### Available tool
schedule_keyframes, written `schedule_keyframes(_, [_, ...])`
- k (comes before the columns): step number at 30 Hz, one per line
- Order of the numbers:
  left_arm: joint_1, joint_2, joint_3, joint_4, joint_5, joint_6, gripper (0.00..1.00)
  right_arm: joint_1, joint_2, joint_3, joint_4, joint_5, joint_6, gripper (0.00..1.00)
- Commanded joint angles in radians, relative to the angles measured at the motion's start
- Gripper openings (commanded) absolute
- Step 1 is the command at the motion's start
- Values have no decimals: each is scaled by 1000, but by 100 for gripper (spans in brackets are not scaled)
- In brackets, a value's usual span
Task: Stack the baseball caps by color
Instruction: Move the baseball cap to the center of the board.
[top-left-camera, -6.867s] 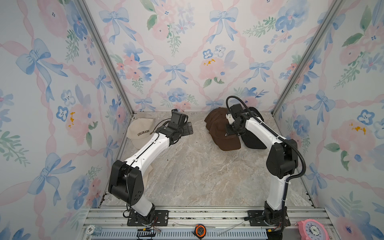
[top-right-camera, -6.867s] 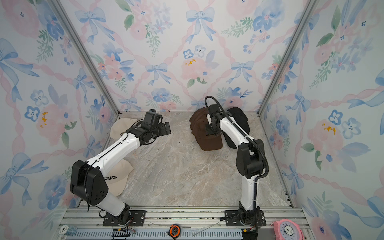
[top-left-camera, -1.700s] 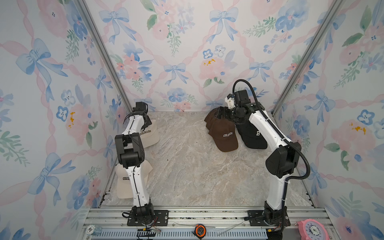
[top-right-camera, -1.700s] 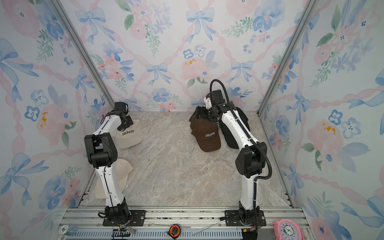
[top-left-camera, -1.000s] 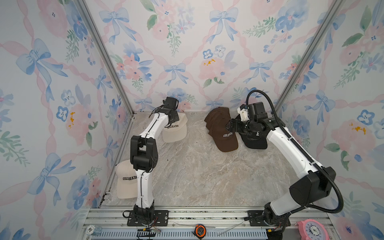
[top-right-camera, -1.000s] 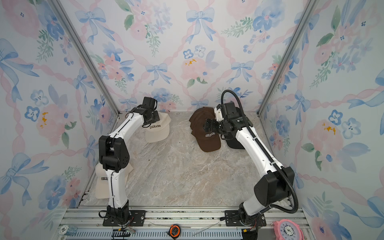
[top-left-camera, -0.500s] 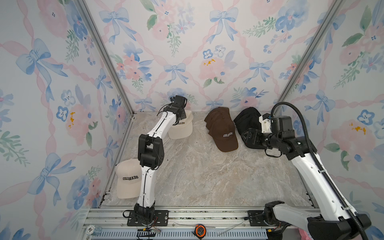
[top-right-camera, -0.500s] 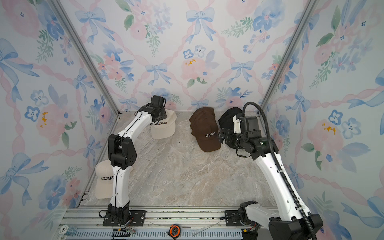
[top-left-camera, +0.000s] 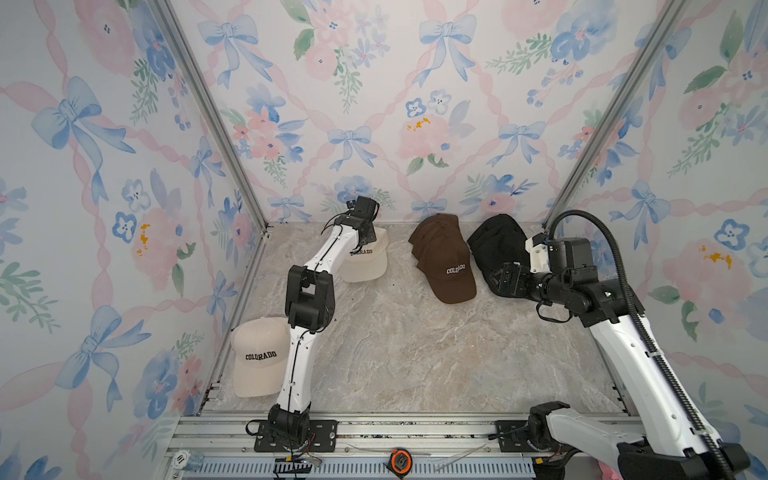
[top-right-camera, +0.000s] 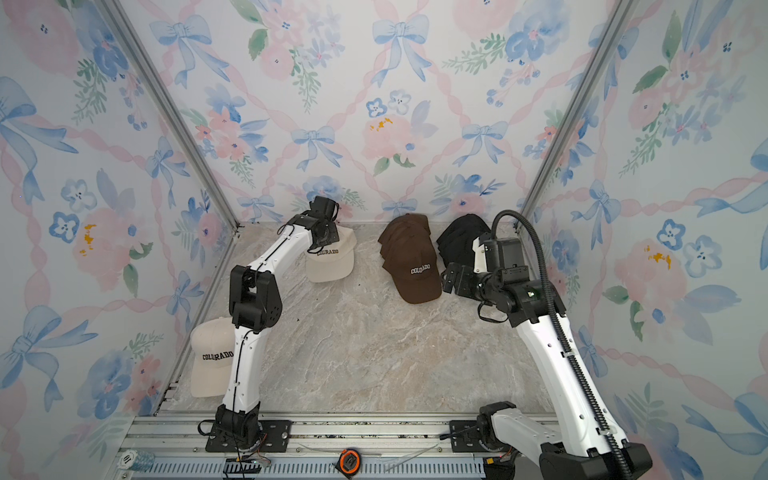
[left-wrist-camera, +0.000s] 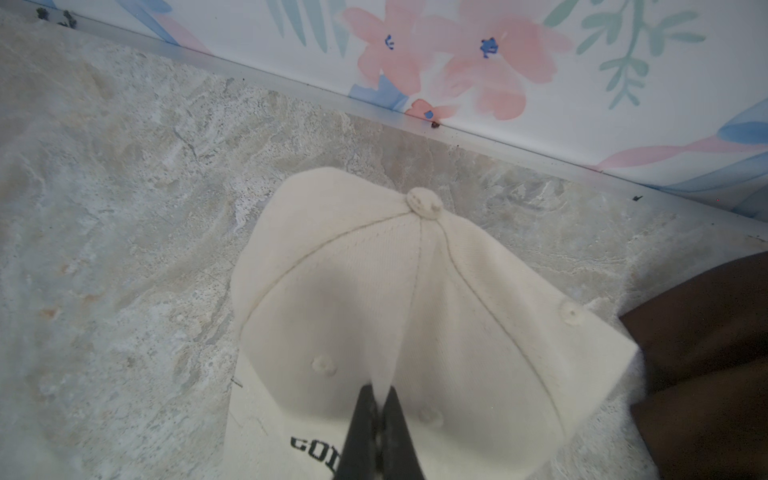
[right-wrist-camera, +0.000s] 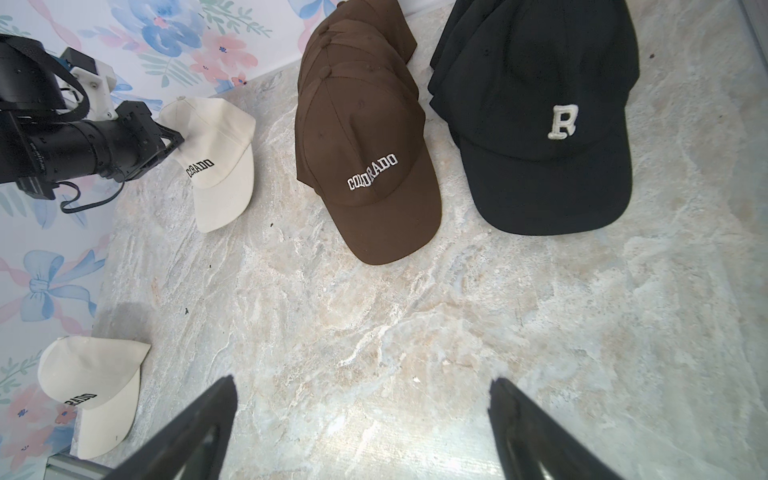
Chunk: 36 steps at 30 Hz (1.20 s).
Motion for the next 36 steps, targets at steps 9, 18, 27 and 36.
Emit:
schedule_keyframes(9, [-1, 39, 87, -8, 24, 36, 64, -9, 54, 61, -11, 6, 6, 96])
schedule_keyframes(18, [-1, -146, -65, -11, -8, 51, 65, 5, 114, 96, 29, -53, 4, 96])
schedule_keyframes(27, [1, -533, -483, -8, -100, 37, 66, 91, 220, 151, 75, -106, -11, 96])
schedule_keyframes(36, [54, -1040, -1027, -11, -145, -22, 73, 222, 341, 234, 115, -140, -24, 96])
